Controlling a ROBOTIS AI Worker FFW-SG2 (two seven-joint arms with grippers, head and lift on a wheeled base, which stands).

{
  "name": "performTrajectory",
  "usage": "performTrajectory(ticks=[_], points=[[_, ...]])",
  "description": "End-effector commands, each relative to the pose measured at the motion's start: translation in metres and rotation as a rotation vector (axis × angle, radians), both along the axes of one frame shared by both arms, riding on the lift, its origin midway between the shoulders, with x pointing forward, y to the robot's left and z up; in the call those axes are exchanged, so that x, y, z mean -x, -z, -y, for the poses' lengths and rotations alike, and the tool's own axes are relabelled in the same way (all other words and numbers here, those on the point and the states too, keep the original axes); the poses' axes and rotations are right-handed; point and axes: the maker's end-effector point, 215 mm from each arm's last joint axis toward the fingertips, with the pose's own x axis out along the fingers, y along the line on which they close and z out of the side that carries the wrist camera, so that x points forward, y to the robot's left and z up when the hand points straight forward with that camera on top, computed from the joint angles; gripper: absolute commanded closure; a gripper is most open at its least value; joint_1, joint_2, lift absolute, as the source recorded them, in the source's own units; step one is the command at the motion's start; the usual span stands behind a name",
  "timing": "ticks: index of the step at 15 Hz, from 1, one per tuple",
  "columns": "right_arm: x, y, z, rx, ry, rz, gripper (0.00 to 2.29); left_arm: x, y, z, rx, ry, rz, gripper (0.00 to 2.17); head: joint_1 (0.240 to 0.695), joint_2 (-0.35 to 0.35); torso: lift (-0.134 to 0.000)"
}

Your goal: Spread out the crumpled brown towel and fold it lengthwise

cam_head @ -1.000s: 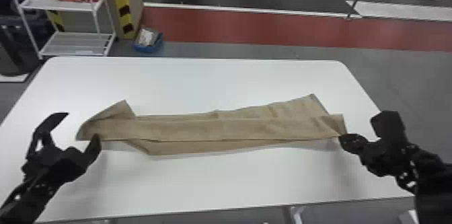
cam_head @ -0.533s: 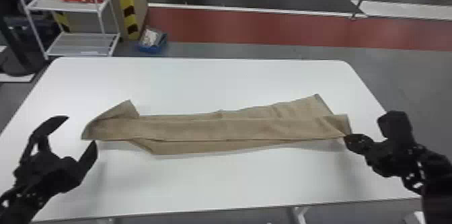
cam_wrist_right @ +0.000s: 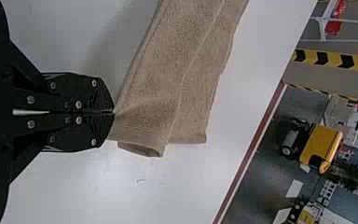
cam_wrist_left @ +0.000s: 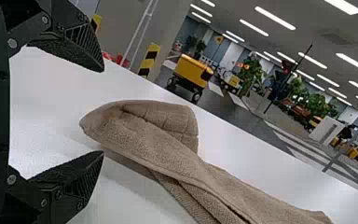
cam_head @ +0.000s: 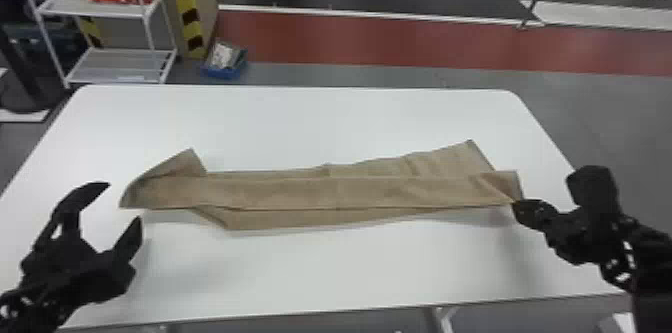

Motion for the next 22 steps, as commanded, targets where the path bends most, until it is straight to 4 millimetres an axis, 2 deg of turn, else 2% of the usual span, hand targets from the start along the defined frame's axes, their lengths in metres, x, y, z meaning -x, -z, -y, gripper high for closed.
performTrajectory(ticks=[1,5,6,9,11,16,22], points=[[0.002,-0.001,0.003,-0.005,0.006,0.003,1.45,-0.001,-0.001,0.006,-0.022,0.014,0.01,0.33,0.695,-0.122,-0.12],[0.005,-0.001,0.006,-0.007,0.01,0.002,1.45,-0.001,0.001,0.009,-0.049,0.028,0.007,0.34,0.695,-0.134,-0.12],[0.005,-0.002,0.006,-0.008,0.008,0.004,1.45,-0.001,0.002,0.009,-0.056,0.03,0.01,0.44,0.695,-0.136,-0.12],[0.004,-0.003,0.007,-0.012,0.009,0.009,1.45,-0.002,0.007,0.013,-0.082,0.042,0.008,0.46,0.695,-0.14,-0.12],[0.003,-0.004,0.006,-0.018,0.008,0.012,1.45,-0.005,0.007,0.012,-0.107,0.046,0.012,0.6,0.695,-0.144,-0.12],[0.005,-0.008,0.007,-0.025,0.012,0.018,1.45,-0.013,0.019,-0.012,-0.185,-0.014,-0.025,0.6,0.695,-0.133,-0.12],[0.009,-0.007,0.01,-0.023,0.017,0.016,1.45,-0.016,0.012,-0.013,-0.19,-0.014,-0.013,0.6,0.695,-0.116,-0.12]])
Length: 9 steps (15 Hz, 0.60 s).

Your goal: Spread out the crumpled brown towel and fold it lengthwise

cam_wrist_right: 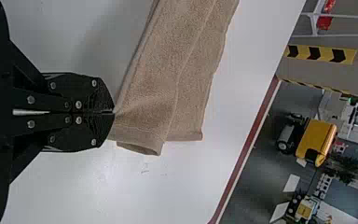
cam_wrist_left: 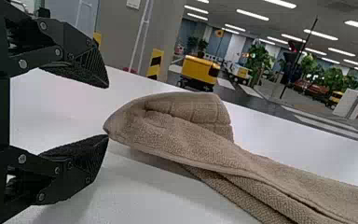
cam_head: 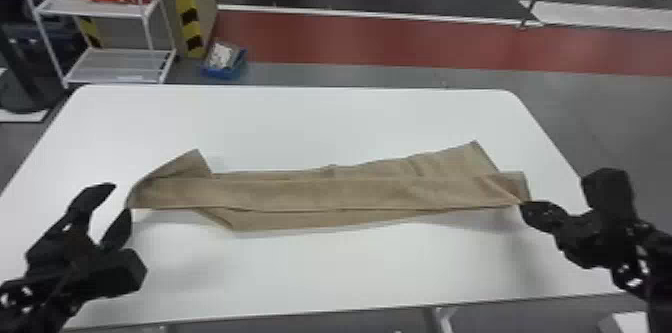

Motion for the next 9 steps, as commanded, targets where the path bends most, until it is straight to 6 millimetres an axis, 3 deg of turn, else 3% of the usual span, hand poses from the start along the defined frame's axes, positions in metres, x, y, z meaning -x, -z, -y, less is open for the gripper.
performTrajectory(ticks=[1,2,4,5,9], points=[[-0.0001,-0.0007,0.0,0.001,0.0,0.001,1.45,0.0002,-0.0012,0.0038,0.013,0.002,0.0,0.66,0.695,-0.116,-0.12],[-0.0005,-0.0013,-0.0004,0.001,-0.002,0.004,1.45,0.0004,-0.0024,0.0056,0.017,0.002,0.01,1.19,0.695,-0.117,-0.12],[-0.0003,-0.0019,0.0012,0.002,0.001,0.005,1.45,0.0019,0.0001,0.0084,0.024,0.004,0.005,1.83,0.695,-0.12,-0.12],[-0.0011,-0.0033,0.0012,0.004,-0.003,0.011,1.45,0.0023,0.0008,0.0106,0.032,0.006,0.004,2.01,0.695,-0.123,-0.12],[-0.0018,-0.0048,0.0023,0.002,0.0,0.014,1.45,0.0017,-0.0019,0.0112,0.036,0.005,0.018,2.0,0.695,-0.13,-0.12]])
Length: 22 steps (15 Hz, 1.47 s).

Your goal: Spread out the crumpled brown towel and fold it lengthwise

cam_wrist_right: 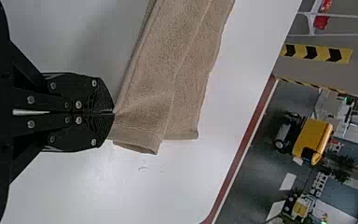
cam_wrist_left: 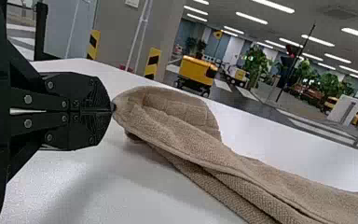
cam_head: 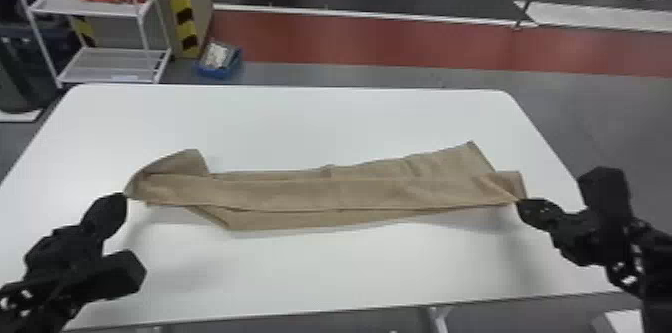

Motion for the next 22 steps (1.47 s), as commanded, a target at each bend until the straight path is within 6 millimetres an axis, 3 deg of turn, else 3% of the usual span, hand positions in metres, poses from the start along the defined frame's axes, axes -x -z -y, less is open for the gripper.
performTrajectory(ticks=[1,3,4,11,17,22], points=[[-0.001,-0.001,0.0,-0.002,0.001,0.001,1.45,0.001,-0.003,0.003,-0.009,0.005,0.024,1.68,0.695,-0.131,-0.12],[0.0,-0.001,0.001,-0.001,0.002,0.002,1.45,0.002,-0.004,0.004,-0.025,0.008,0.039,0.88,0.695,-0.132,-0.12],[0.0,-0.001,0.0,-0.002,0.001,0.001,1.45,0.002,-0.003,0.004,-0.034,0.009,0.042,0.65,0.695,-0.134,-0.12],[0.0,-0.009,0.002,-0.023,0.008,0.01,1.45,0.013,0.013,-0.002,-0.123,0.027,0.044,0.59,0.695,-0.133,-0.12],[0.0,-0.01,0.003,-0.023,0.011,0.009,1.45,0.013,0.004,0.017,-0.111,0.056,0.094,0.59,0.695,-0.141,-0.12],[0.0,-0.009,0.003,-0.026,0.014,0.005,1.45,0.0,-0.016,0.036,-0.07,0.068,0.12,0.59,0.695,-0.165,-0.12]])
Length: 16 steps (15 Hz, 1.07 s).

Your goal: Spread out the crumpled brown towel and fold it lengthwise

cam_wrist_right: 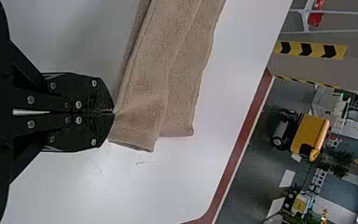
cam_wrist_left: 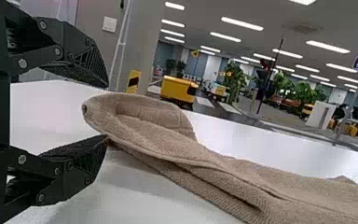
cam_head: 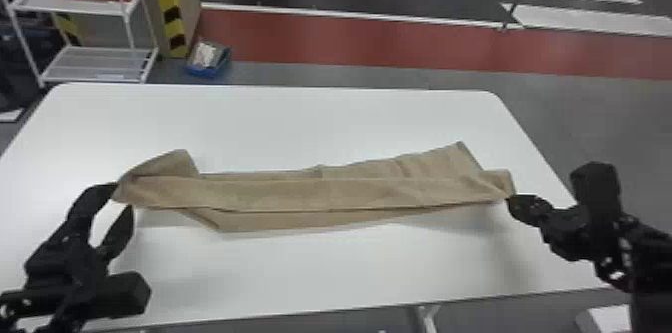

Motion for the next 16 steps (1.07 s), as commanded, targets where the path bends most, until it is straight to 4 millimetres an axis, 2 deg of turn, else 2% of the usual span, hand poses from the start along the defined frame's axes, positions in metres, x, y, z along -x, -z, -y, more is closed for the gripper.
performTrajectory(ticks=[1,9,12,16], points=[[0.0,0.0,0.0,-0.003,0.001,-0.001,1.45,-0.009,-0.007,0.01,-0.01,0.012,0.016,0.59,0.695,-0.168,-0.12],[-0.002,-0.004,0.001,-0.002,-0.003,0.012,1.45,-0.005,0.001,-0.01,-0.074,0.001,-0.003,0.6,0.695,-0.168,-0.12],[-0.002,-0.003,-0.001,-0.004,-0.005,0.008,1.45,0.002,-0.001,-0.007,-0.072,0.011,-0.006,0.6,0.695,-0.16,-0.12],[-0.001,-0.002,-0.001,-0.005,-0.004,0.004,1.45,0.014,0.014,-0.004,-0.096,0.028,-0.036,0.6,0.695,-0.163,-0.12]])
